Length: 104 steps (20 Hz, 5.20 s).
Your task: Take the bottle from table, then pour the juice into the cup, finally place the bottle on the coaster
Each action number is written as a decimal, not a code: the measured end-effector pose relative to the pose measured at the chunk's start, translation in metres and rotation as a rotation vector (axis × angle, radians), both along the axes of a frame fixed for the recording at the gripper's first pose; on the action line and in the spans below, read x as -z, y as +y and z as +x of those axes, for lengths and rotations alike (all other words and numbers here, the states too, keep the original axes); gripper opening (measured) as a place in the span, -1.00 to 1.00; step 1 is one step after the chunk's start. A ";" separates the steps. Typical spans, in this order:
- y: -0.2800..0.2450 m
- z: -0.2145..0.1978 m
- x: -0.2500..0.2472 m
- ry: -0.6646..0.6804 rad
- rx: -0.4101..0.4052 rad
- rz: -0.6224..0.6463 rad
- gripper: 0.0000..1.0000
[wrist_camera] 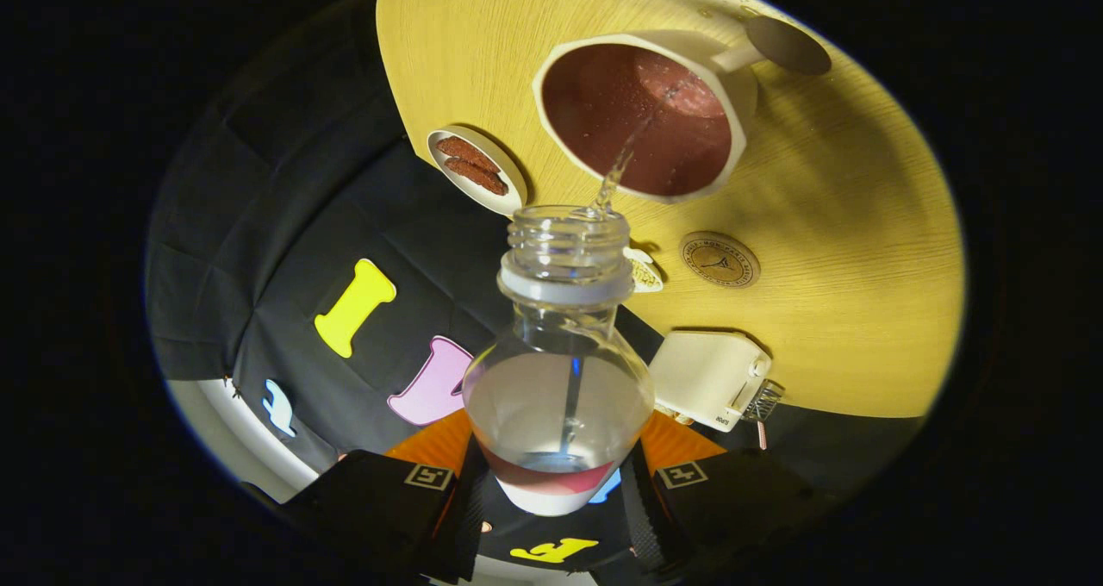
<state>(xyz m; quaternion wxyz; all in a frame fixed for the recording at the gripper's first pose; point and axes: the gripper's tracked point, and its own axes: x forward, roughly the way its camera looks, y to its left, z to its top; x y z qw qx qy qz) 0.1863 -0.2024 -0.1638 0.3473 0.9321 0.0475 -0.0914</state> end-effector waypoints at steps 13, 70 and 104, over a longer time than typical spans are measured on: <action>-0.006 0.005 0.002 0.023 0.015 0.047 0.41; 0.138 -0.029 0.023 0.239 -0.374 -2.378 0.41; 0.075 0.121 0.113 0.524 -0.461 -2.351 0.51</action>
